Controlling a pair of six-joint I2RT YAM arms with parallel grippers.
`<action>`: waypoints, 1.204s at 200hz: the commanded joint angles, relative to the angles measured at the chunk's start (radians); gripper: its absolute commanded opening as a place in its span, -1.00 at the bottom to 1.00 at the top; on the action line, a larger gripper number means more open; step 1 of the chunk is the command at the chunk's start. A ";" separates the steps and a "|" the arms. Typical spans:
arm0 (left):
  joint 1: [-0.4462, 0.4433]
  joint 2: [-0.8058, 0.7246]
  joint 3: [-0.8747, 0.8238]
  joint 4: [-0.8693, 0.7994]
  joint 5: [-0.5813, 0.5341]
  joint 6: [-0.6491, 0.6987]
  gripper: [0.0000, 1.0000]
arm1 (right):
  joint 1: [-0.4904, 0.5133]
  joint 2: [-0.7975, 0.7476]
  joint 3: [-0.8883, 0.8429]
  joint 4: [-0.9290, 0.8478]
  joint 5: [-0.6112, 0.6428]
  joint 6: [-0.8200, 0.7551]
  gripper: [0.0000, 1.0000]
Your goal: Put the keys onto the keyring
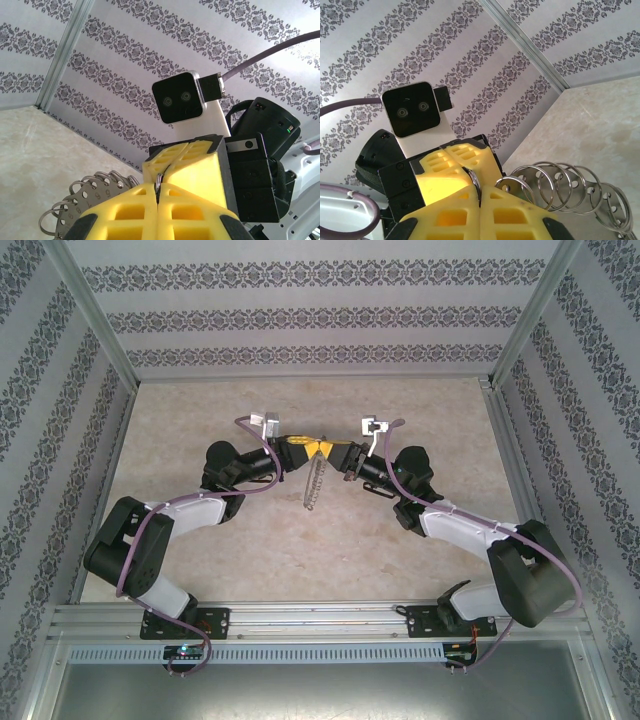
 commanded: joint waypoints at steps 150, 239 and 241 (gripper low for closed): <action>0.021 -0.046 0.011 -0.054 -0.013 0.075 -0.30 | -0.122 0.014 0.072 -0.043 -0.160 -0.067 -1.00; 0.066 -0.092 0.147 -0.485 0.115 0.256 -0.10 | -0.170 -0.035 0.285 -0.667 -0.332 -0.504 -1.00; 0.066 -0.092 0.151 -0.497 0.118 0.261 -0.10 | -0.171 -0.035 0.291 -0.676 -0.335 -0.513 -1.00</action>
